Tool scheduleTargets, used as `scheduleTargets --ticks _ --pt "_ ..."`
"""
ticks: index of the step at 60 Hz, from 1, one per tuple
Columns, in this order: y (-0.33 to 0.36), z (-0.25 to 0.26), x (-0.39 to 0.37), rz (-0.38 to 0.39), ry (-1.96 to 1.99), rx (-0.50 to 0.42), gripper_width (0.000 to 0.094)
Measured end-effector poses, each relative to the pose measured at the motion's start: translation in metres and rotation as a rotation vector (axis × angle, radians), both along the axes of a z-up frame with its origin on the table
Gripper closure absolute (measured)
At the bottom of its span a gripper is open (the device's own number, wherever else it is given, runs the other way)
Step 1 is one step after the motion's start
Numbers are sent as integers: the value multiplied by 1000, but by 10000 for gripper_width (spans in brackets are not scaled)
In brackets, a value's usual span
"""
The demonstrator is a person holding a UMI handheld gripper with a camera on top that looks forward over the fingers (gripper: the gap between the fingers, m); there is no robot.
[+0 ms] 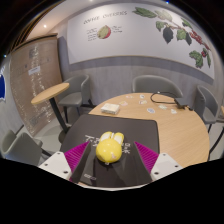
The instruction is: Arrange mouse
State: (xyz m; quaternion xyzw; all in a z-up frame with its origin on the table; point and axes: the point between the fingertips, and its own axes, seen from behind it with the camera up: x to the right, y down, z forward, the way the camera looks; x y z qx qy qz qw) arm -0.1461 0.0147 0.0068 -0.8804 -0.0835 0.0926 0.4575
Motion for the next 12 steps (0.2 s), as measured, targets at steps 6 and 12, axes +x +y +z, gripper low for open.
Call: scheduleTargets --ticks 6,12 --pt "-26 19 26 18 25 31 73" --pt "-53 32 65 6 65 45 71"
